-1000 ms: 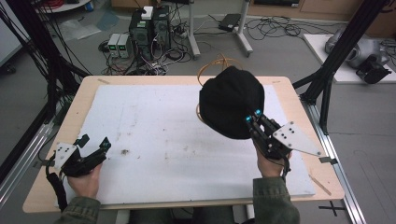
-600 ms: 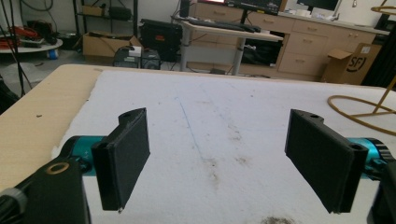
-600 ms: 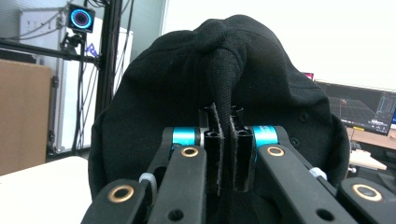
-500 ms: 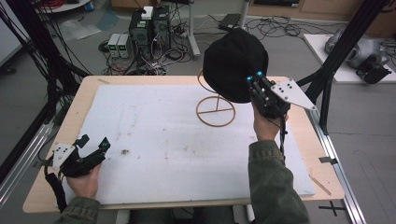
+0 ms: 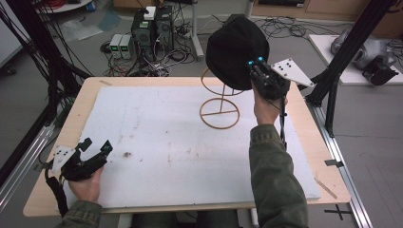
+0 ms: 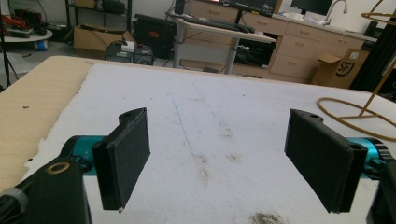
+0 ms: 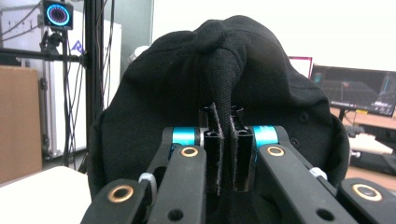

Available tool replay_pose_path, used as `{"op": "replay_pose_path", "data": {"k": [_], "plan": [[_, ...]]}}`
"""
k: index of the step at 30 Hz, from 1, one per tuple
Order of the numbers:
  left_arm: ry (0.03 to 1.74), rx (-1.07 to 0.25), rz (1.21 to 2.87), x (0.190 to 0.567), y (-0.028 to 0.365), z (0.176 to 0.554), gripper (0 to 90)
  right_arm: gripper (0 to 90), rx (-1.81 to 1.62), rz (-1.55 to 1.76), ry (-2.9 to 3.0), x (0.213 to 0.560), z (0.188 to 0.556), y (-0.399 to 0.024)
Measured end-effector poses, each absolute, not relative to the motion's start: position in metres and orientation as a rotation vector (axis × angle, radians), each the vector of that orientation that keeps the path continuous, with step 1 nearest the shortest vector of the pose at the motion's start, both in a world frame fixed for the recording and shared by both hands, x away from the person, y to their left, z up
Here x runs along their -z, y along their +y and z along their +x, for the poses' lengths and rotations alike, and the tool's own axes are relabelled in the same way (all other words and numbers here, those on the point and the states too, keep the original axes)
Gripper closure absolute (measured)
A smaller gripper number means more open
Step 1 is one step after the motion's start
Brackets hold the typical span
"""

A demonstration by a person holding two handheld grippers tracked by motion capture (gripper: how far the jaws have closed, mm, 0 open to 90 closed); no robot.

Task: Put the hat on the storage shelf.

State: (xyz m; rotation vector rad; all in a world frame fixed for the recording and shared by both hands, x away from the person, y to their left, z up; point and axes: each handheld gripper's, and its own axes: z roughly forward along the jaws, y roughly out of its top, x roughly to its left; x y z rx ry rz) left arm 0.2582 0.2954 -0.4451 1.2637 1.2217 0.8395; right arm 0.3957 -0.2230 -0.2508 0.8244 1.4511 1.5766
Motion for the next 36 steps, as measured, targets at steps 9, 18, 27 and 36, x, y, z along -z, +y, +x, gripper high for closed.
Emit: {"op": "replay_pose_path", "data": {"k": [9, 18, 27, 36], "plan": [[1.225, -0.839, 1.267, 0.446, 0.298, 0.258, 22.3, 87.2, -1.565, 0.904, 1.544, 0.251, 0.42, -0.216], [1.22, -0.818, 1.268, 0.445, 0.296, 0.258, 22.6, 86.7, -1.492, 0.949, 1.714, 0.254, 0.433, -0.206], [1.227, -0.815, 1.264, 0.446, 0.298, 0.258, 22.8, 85.2, -1.448, 1.007, 1.758, 0.259, 0.438, -0.202], [1.223, -0.817, 1.267, 0.446, 0.297, 0.259, 22.8, 83.1, -1.434, 1.027, 1.765, 0.259, 0.436, -0.201]]}}
